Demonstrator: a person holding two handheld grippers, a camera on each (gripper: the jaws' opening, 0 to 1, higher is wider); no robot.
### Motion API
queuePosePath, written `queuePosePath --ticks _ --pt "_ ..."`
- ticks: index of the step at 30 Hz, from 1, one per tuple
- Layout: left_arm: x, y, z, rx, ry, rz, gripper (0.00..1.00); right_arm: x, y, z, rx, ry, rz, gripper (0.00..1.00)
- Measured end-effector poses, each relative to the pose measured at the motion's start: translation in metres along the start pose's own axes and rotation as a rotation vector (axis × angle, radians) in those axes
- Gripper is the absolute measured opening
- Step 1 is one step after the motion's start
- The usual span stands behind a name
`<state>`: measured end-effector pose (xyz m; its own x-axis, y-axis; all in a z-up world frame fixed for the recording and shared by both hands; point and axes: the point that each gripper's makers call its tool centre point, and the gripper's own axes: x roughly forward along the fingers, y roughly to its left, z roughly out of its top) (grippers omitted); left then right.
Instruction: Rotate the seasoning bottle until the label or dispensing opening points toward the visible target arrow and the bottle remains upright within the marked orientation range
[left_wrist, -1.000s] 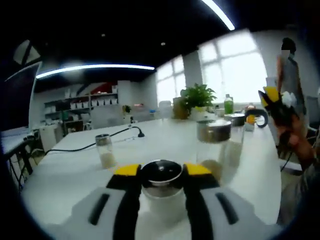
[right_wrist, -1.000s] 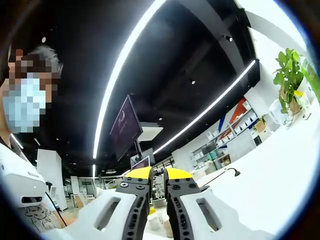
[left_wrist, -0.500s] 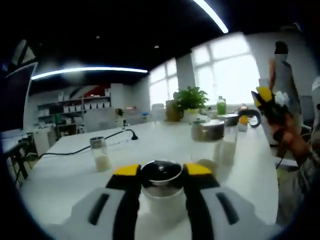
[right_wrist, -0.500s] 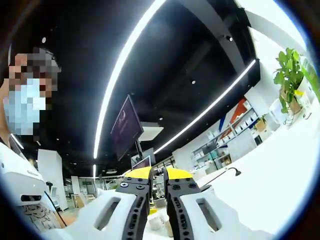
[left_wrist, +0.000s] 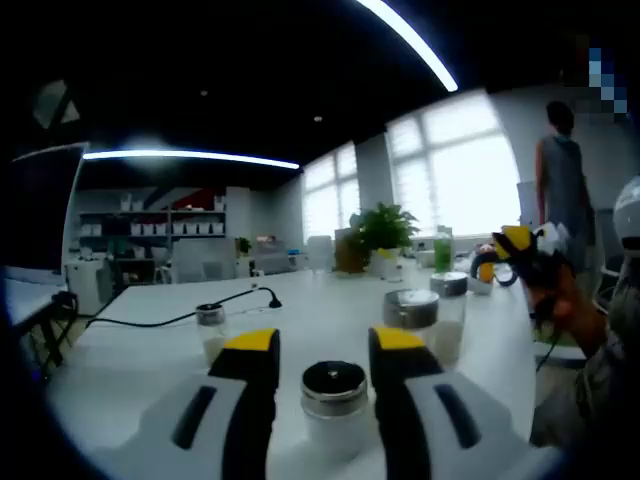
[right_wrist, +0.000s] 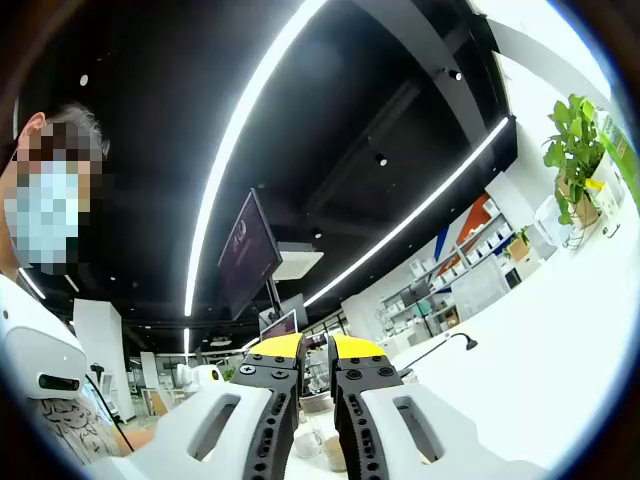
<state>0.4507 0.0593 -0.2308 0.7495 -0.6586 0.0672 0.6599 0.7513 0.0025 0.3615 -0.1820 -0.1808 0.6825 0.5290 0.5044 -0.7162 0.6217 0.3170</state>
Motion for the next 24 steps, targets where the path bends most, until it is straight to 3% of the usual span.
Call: queuePosePath --ticks 6,13,16,19,24 --pt "0.005 0.005 -0.019 0.002 0.056 0.056 0.44 0.001 -0.001 -0.003 0.007 0.003 -0.002 0.07" --pt "0.014 0.003 -0.031 0.028 0.081 0.063 0.44 0.003 0.002 -0.005 -0.005 0.015 -0.002 0.07" --pt "0.014 0.009 -0.029 0.044 0.077 0.080 0.49 0.004 0.002 -0.007 -0.009 0.021 -0.004 0.07" --pt "0.013 0.010 -0.025 0.055 0.078 0.067 0.46 0.004 0.001 -0.008 -0.012 0.025 -0.009 0.07" --pt "0.016 0.005 -0.032 0.057 0.108 0.047 0.43 0.003 0.001 -0.009 -0.014 0.029 -0.016 0.07"
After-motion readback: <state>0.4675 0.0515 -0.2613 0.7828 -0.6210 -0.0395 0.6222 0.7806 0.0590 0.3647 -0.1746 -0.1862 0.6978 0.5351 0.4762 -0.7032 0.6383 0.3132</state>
